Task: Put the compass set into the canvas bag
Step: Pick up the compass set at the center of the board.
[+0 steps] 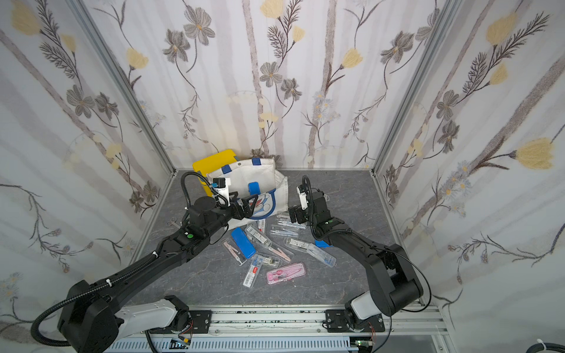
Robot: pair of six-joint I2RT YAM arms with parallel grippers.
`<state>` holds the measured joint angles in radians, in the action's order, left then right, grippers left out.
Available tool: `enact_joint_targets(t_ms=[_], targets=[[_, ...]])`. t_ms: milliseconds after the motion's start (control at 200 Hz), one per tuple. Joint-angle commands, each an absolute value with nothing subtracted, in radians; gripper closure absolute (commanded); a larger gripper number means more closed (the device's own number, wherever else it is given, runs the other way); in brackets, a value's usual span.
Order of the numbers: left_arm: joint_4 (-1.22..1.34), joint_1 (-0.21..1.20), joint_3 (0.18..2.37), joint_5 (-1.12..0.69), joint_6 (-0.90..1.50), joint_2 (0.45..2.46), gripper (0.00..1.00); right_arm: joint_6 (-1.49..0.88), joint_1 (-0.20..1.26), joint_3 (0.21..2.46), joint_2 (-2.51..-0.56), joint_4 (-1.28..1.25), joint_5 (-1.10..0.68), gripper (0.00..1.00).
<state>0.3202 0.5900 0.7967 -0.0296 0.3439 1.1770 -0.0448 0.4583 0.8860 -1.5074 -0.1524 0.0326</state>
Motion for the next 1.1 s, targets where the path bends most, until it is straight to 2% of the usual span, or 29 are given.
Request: enact_joint_targets(t_ms=[0, 115, 145, 215, 240, 580, 834, 1094], targets=[[0.373, 0.591, 0.761, -0.045, 0.365, 1.153, 0.0, -0.023, 0.443, 0.931, -1.561, -0.101, -0.052, 0.04], [0.377, 0.589, 0.725, -0.036, 0.39, 1.147, 0.0, 0.103, 0.444, 0.992, -1.643, -0.023, -0.096, 0.15], [0.382, 0.591, 0.716, -0.04, 0.397, 1.146, 0.0, 0.145, 0.444, 1.011, -1.662, 0.0, -0.11, 0.21], [0.406, 0.59, 0.69, -0.053, 0.412, 1.143, 0.0, 0.23, 0.445, 1.04, -1.698, 0.044, -0.115, 0.24], [0.417, 0.59, 0.68, -0.059, 0.416, 1.143, 0.0, 0.272, 0.447, 1.043, -1.71, 0.045, -0.121, 0.29], [0.471, 0.59, 0.644, -0.091, 0.434, 1.16, 0.0, 0.655, 0.44, 0.986, -1.728, -0.018, -0.205, 0.29], [0.483, 0.59, 0.621, -0.075, 0.432, 1.144, 0.0, 0.761, 0.414, 1.051, -1.792, 0.089, -0.21, 0.29], [0.488, 0.591, 0.609, -0.071, 0.434, 1.14, 0.0, 0.77, 0.405, 1.048, -1.813, 0.111, -0.2, 0.3]])
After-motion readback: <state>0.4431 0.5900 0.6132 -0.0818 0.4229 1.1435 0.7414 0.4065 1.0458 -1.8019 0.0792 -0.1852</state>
